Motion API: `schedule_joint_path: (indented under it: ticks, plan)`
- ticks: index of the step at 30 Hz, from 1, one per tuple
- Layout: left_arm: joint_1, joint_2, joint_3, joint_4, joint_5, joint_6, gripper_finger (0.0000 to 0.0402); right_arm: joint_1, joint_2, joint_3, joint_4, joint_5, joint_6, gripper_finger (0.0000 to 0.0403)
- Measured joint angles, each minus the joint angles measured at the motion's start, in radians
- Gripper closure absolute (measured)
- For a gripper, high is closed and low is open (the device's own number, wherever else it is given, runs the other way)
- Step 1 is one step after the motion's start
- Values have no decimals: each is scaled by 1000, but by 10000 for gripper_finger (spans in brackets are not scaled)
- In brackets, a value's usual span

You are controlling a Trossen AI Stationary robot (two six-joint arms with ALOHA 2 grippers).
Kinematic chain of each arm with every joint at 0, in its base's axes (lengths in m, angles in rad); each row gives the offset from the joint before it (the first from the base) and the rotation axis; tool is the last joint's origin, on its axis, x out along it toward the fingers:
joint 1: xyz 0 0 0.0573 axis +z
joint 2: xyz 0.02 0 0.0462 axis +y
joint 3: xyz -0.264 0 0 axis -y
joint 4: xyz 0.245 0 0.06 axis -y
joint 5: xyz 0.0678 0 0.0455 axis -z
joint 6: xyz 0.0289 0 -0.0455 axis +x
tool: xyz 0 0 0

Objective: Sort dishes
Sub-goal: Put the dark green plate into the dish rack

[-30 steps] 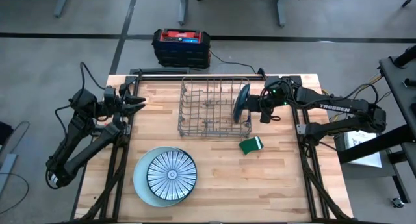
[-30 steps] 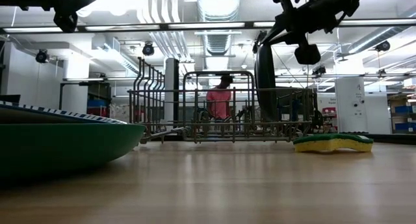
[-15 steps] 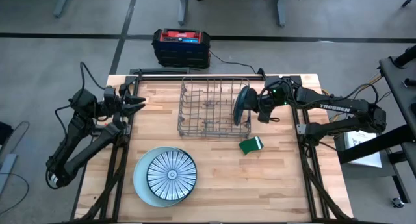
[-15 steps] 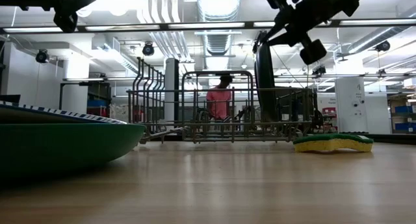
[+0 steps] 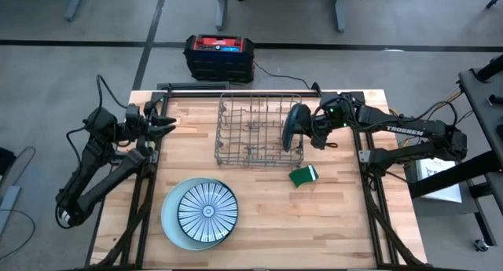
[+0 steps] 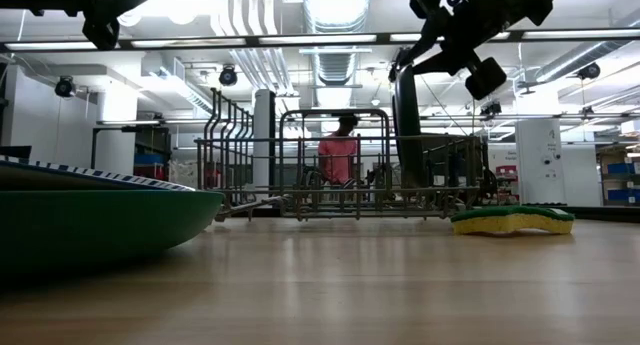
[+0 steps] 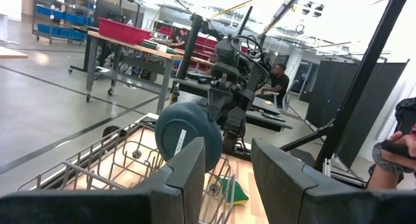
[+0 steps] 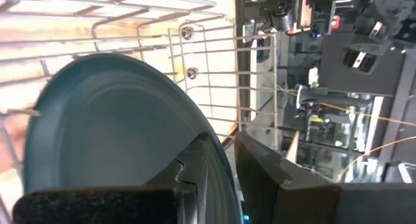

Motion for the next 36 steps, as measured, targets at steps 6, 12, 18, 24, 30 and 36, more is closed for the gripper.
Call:
schedule_joint_path:
  ticks: [6,12,18,24,30,36]
  plan:
    - [0,0,0,0,0,0,285,0,0,-1,-2,2,72,327]
    - [0,0,0,0,0,0,285,-1,-1,-1,3,4,161,310]
    - [0,0,0,0,0,0,285,-1,-3,-1,2,41,253,289]
    - [0,0,0,0,0,0,285,-1,-3,-1,-2,111,308,276]
    - [0,0,0,0,0,0,285,-1,-3,-1,-37,116,339,269]
    - [0,0,0,0,0,0,285,-1,-4,-1,-68,144,469,274]
